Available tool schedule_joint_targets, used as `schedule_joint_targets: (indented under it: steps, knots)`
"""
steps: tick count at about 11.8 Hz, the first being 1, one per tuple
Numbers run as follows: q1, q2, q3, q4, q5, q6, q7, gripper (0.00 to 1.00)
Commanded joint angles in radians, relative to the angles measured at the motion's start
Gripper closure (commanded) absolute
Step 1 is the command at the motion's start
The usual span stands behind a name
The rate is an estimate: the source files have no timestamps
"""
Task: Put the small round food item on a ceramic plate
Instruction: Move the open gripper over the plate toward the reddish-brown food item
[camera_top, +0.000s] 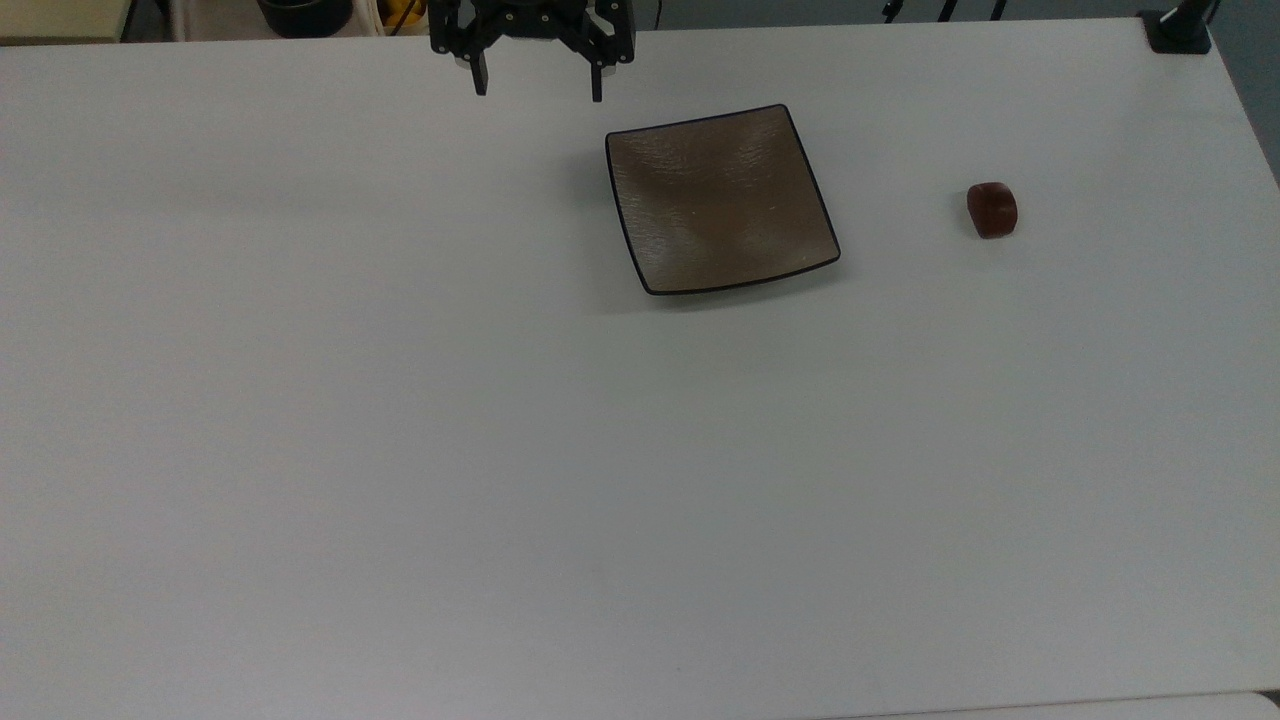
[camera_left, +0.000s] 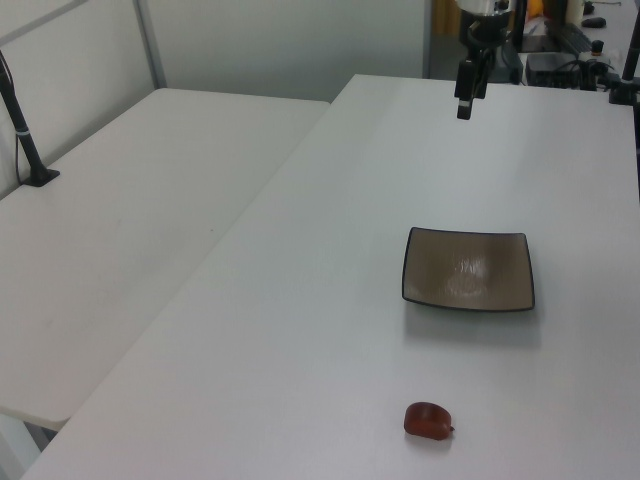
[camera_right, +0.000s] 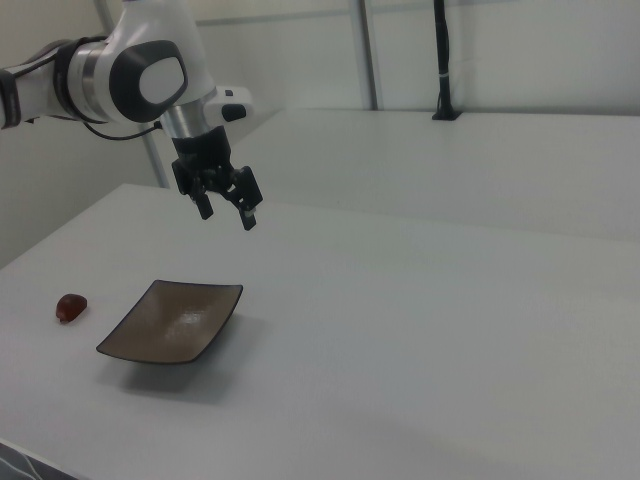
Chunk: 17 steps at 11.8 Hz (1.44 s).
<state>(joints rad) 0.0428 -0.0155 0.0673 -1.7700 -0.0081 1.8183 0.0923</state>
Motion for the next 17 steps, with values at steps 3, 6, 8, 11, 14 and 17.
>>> schedule_joint_targets:
  steps: [3, 6, 8, 11, 14, 17]
  knots:
    - [0.023, -0.011, -0.011, -0.019, 0.010, -0.016, -0.022, 0.00]
    - [0.025, -0.011, -0.011, -0.019, 0.010, -0.019, -0.020, 0.00]
    - [0.026, -0.009, -0.007, -0.022, 0.010, -0.019, -0.020, 0.00]
    - [0.054, 0.022, 0.014, -0.025, 0.023, 0.021, -0.016, 0.00]
    - [0.068, 0.063, 0.087, -0.019, 0.033, 0.035, -0.013, 0.00]
    - [0.127, 0.118, 0.166, -0.016, 0.054, 0.122, 0.117, 0.00]
